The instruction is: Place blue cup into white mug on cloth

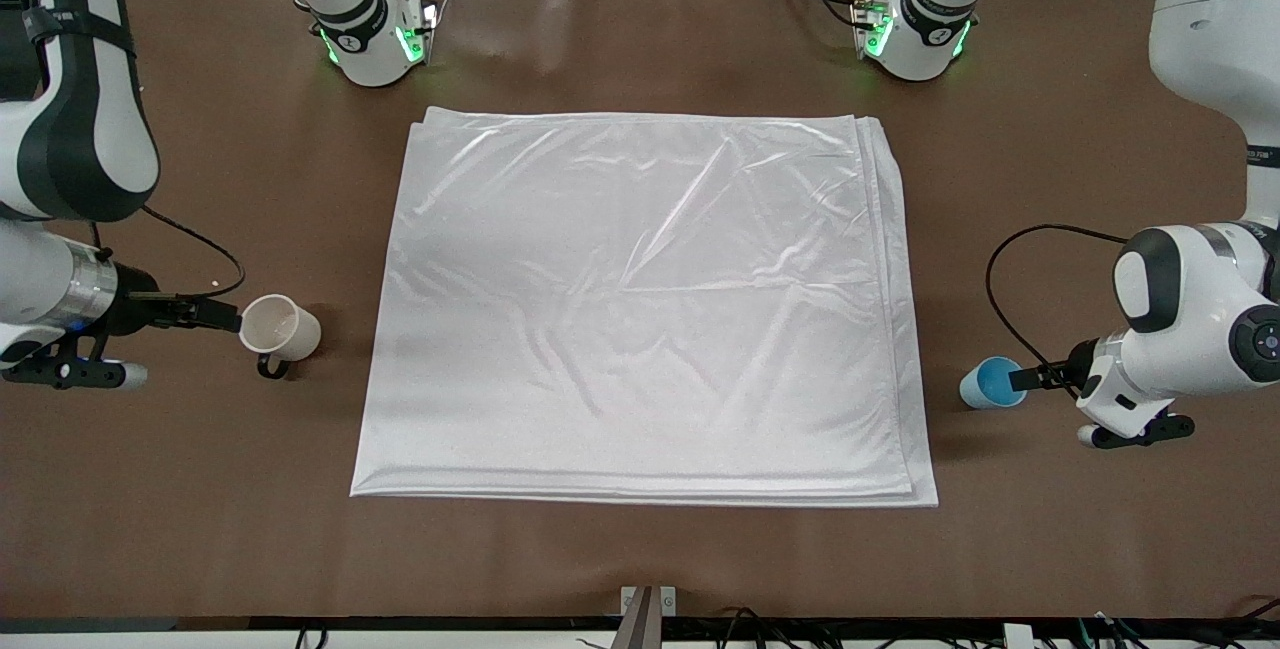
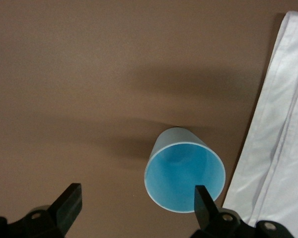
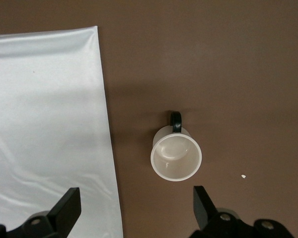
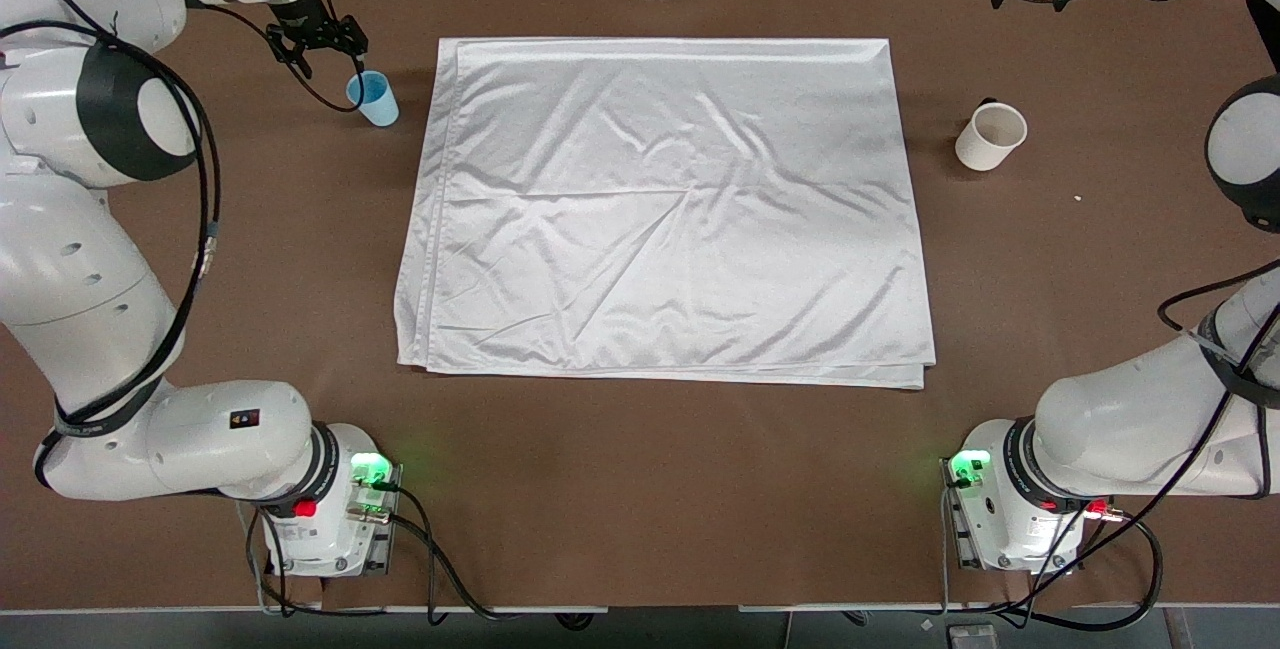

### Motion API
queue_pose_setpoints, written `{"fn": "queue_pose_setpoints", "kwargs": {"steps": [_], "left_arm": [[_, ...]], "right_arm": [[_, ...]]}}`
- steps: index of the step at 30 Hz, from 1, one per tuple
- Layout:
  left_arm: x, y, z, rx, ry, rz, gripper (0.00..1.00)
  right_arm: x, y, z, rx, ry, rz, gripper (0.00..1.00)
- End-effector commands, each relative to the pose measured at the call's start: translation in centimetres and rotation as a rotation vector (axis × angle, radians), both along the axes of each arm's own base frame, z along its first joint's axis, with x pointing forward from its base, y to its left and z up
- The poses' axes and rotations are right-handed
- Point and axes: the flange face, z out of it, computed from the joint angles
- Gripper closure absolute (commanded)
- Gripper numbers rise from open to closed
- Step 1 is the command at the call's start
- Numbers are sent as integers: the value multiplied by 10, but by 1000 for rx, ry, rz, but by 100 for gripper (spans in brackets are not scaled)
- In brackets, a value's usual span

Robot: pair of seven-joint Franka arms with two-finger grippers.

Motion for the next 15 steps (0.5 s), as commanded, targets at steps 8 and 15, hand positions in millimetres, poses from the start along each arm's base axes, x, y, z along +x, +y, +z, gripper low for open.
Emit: {"fn": "queue_pose_setpoints", "kwargs": {"steps": [8, 15], "left_arm": [[3, -3, -19, 13, 6, -28, 0], [3, -2, -38, 8, 9, -26, 0]], "right_arm": [[17, -28, -39, -17, 1, -25, 0], [32, -32, -87, -15, -7, -40, 0]]}}
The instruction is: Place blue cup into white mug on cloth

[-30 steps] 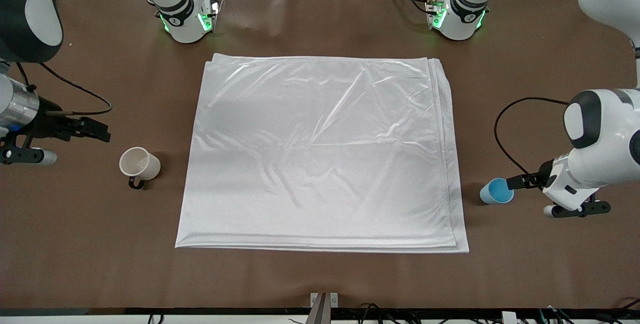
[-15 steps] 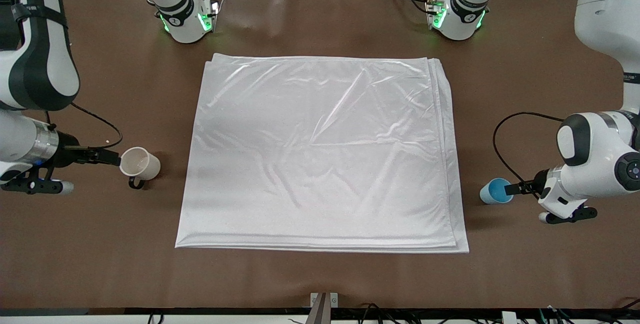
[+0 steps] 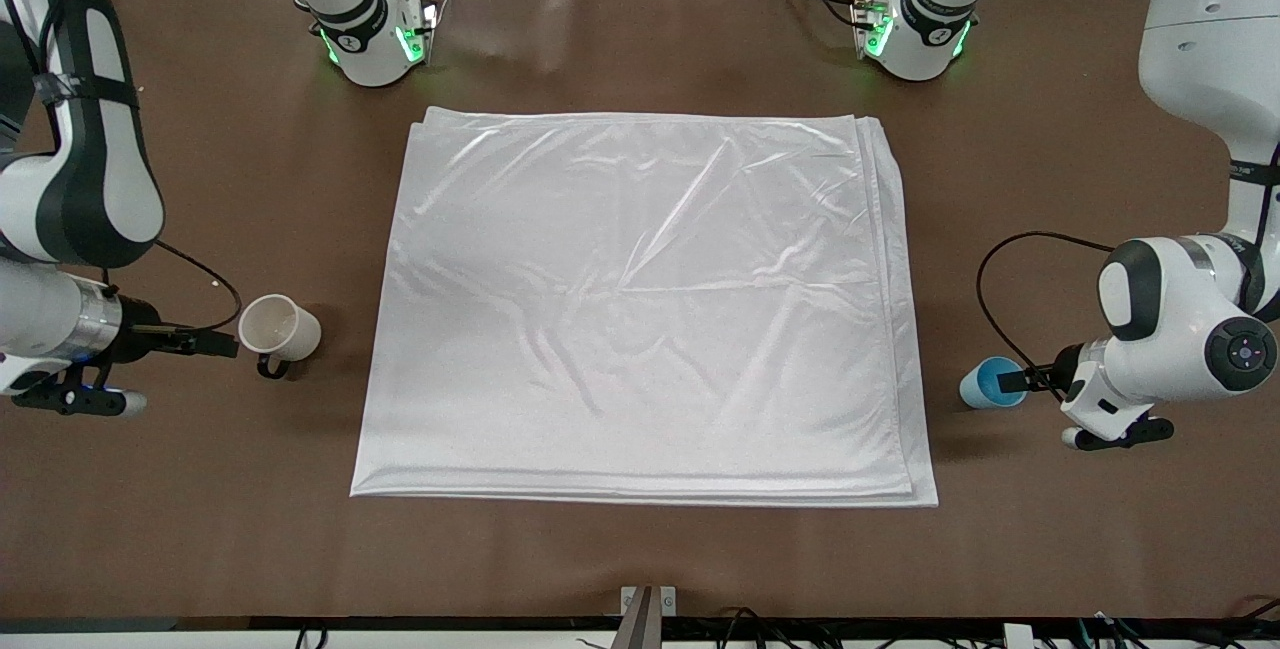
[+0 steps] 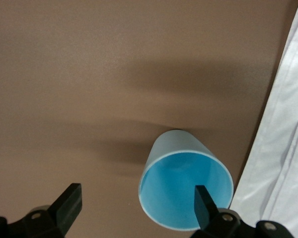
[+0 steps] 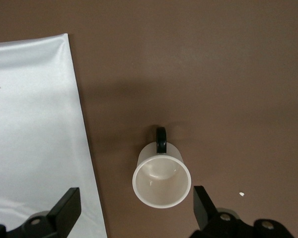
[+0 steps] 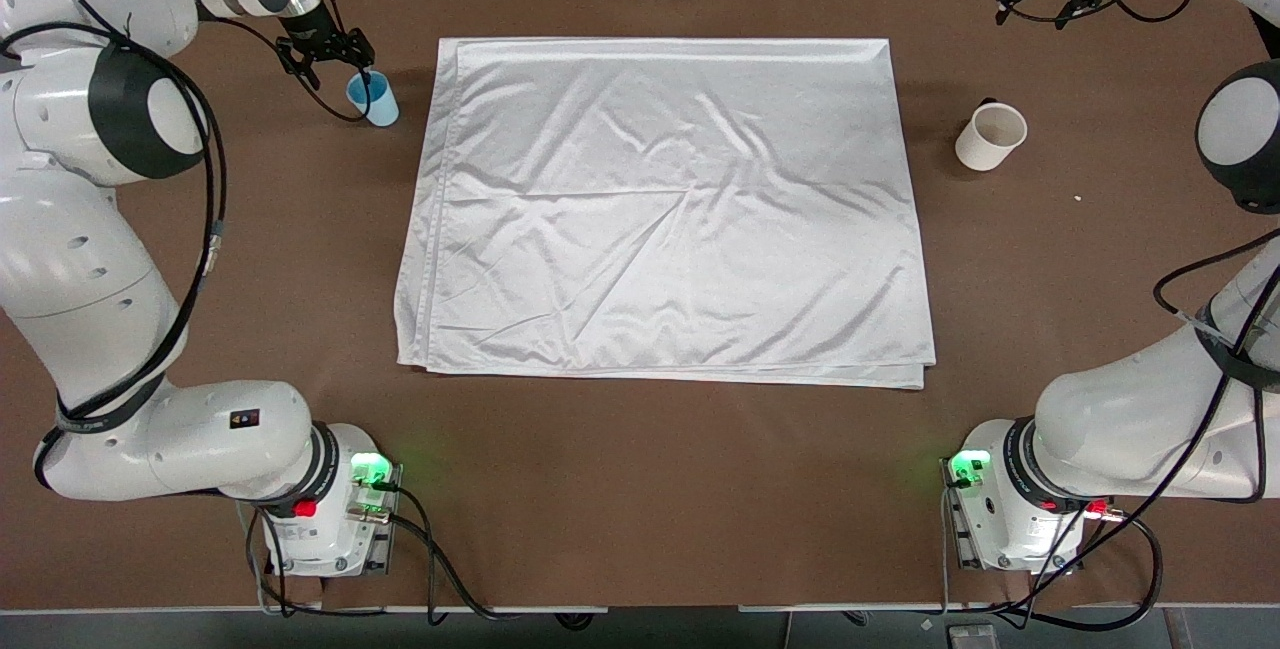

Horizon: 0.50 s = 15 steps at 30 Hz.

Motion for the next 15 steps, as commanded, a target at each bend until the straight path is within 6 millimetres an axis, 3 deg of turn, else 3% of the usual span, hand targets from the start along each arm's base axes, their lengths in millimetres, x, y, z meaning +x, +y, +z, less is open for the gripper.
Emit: {"fn": "queue_pose_setpoints", "kwargs": {"steps": [1, 9, 15], "left_arm": [[3, 1, -11, 14, -7, -22, 0], [4, -8, -19, 14, -10, -22, 0], [4, -10, -21, 15, -7, -24, 46]], "right_arm": [[16, -7, -38, -7, -13, -13, 0], [25, -31, -91, 3, -30, -35, 0], [24, -32, -114, 10, 1, -38, 0]]}}
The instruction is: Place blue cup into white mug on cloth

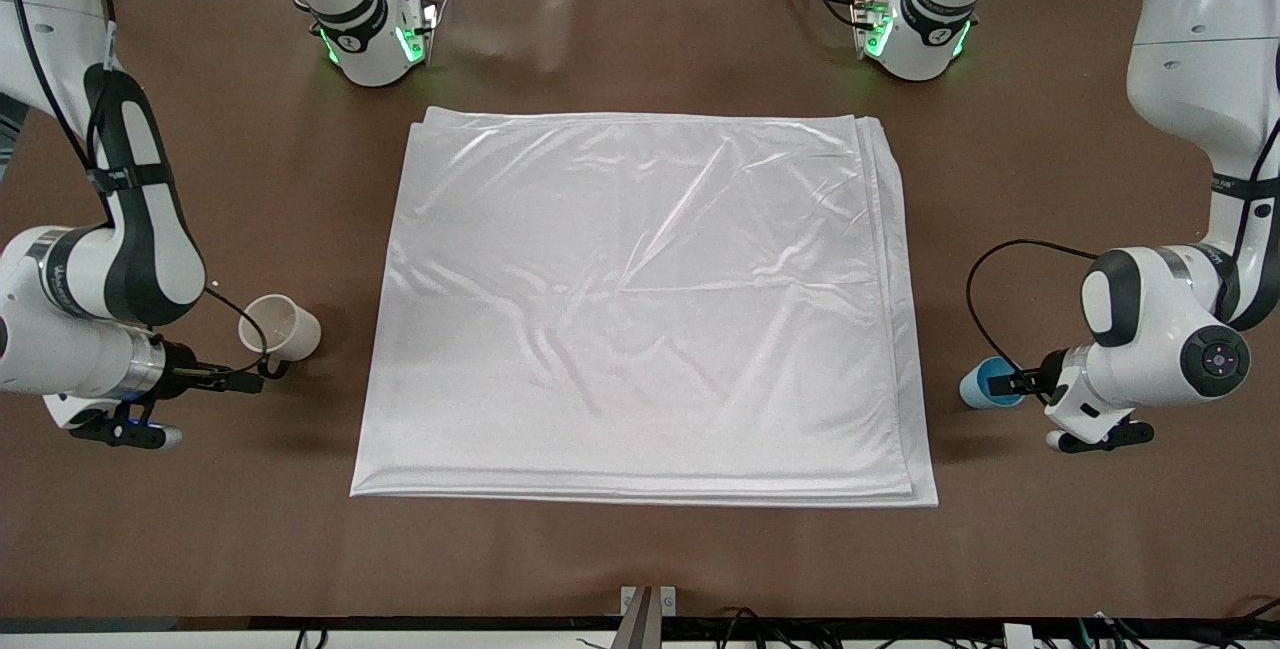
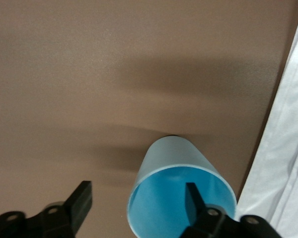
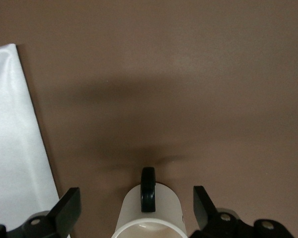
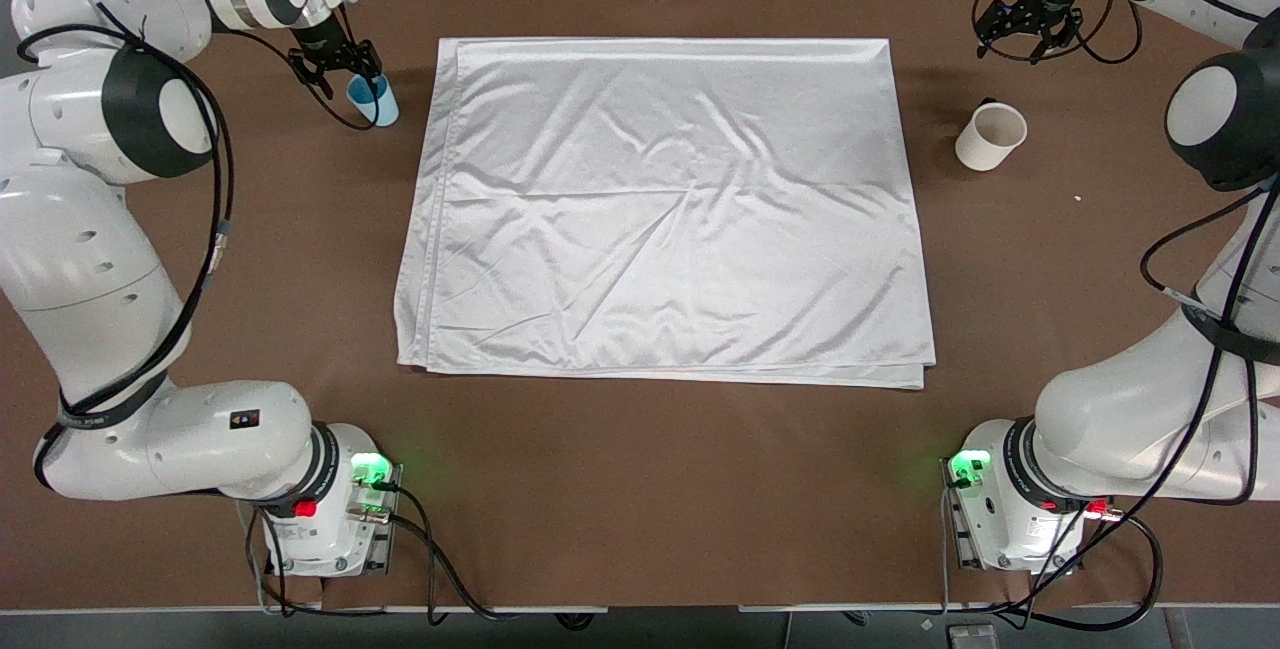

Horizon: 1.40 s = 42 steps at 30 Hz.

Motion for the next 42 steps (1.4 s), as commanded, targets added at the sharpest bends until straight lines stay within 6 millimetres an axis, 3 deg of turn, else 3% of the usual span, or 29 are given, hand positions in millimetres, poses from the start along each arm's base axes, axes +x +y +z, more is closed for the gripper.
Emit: {"fn": "queue_pose_setpoints", "kwargs": {"steps": [1, 5, 9, 16, 22, 25, 28, 31, 36, 42], "left_arm": [[3, -3, 1, 19, -12, -15, 54], [4, -4, 0, 19, -12, -17, 80], [3, -4, -1, 20, -11, -19, 100], [4, -17, 1, 19, -14, -39, 100], [8, -18, 16, 20, -38, -48, 100], [9, -20, 26, 29, -52, -59, 100], [11, -21, 43, 35, -77, -64, 100], [11, -22, 55, 36, -94, -63, 100], [12, -22, 64, 38, -106, -66, 100], [13, -29, 80, 48, -129, -87, 100]], "right_arm": [[4, -2, -12, 0, 13, 2, 0], [2, -3, -21, 5, 28, -4, 0], [-1, -2, -26, 8, 50, -13, 0], [-9, -4, -43, 20, 110, -6, 0], [-19, -2, -59, 28, 146, -7, 4], [-21, -1, -62, 29, 152, -4, 19], [-20, 2, -62, 29, 153, 2, 52], [-20, 3, -62, 28, 152, 6, 74], [-20, 0, -61, 35, 148, 42, 90], [-20, -3, -58, 39, 142, 73, 95]]}}
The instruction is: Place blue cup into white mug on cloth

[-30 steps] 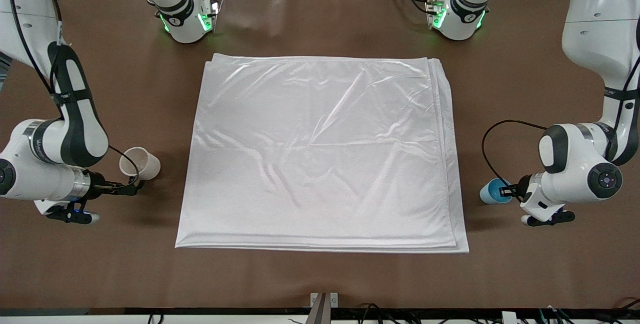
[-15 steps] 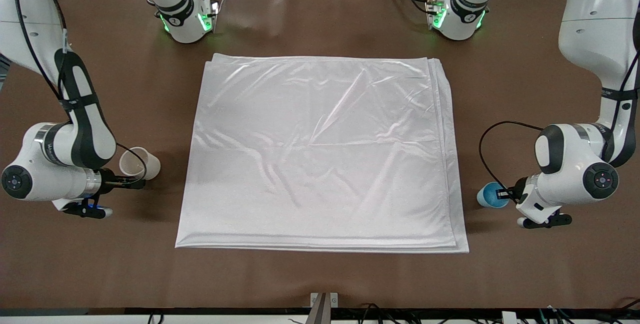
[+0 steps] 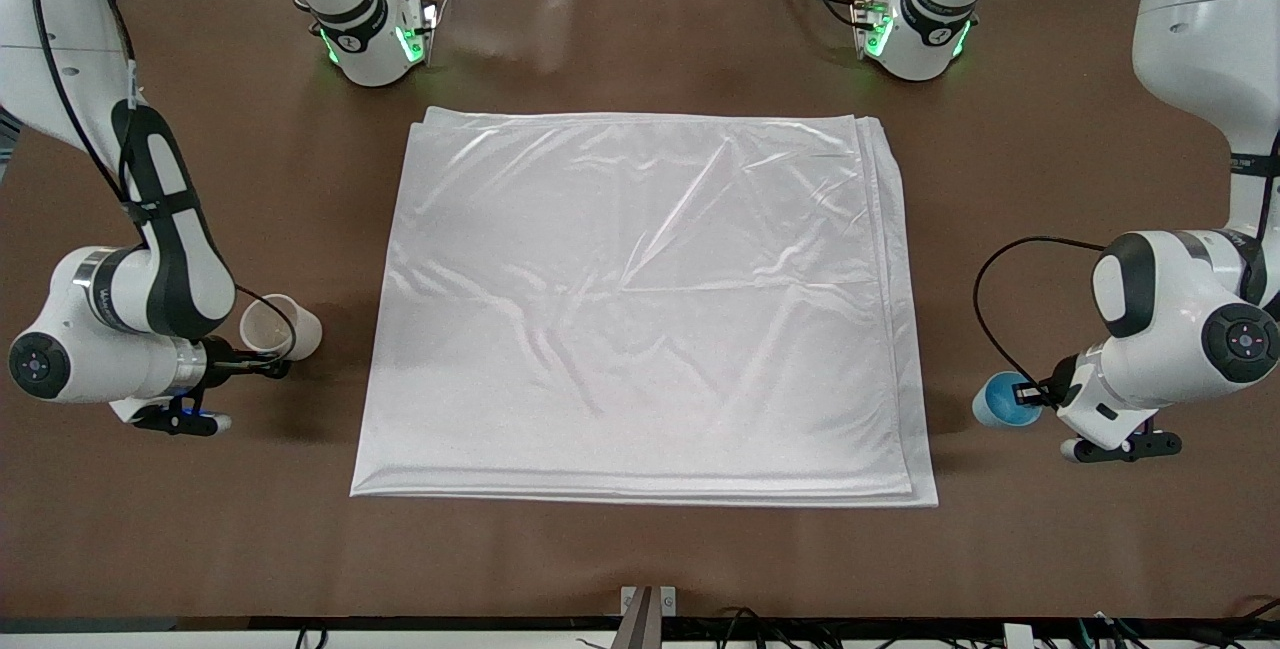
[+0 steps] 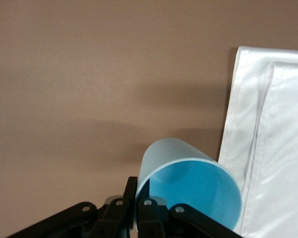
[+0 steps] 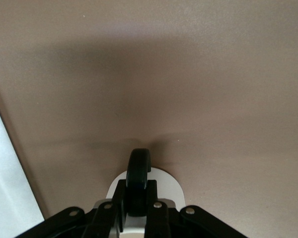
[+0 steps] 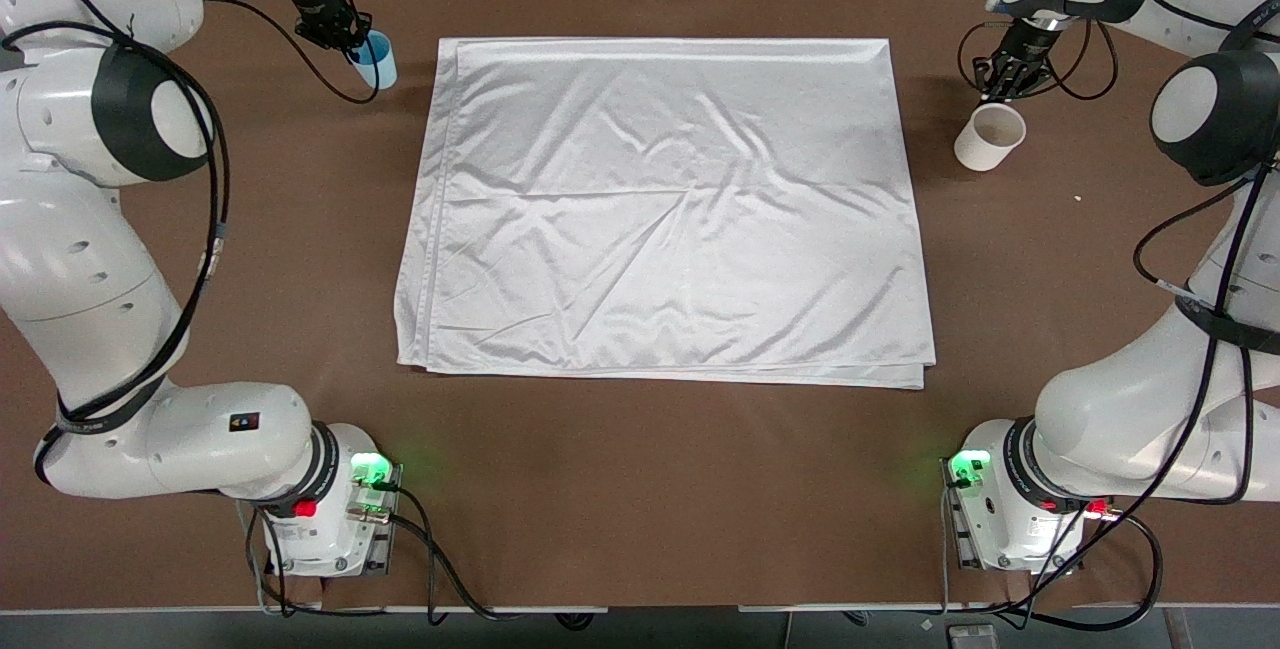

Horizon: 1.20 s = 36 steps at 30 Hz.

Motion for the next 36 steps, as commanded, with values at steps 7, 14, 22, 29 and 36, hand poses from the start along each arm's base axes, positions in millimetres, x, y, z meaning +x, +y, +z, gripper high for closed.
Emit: {"fn": "queue_pose_setpoints", "kwargs": {"steps": [7, 14, 22, 29, 36], "left_arm": [[-3, -19, 34, 31, -43, -52, 100], [-3, -28, 45, 32, -58, -64, 100], [-4, -42, 49, 31, -65, -71, 100], [-4, -43, 48, 31, -63, -69, 100], [-4, -52, 48, 30, -64, -77, 100]], "right_arm": [[7, 11, 29, 14, -27, 28, 100], [14, 55, 56, -11, 27, -29, 100], [17, 132, 71, -56, 33, -130, 100], [14, 209, 87, -68, 24, -305, 100], [3, 283, 89, -92, 24, -479, 100]]}}
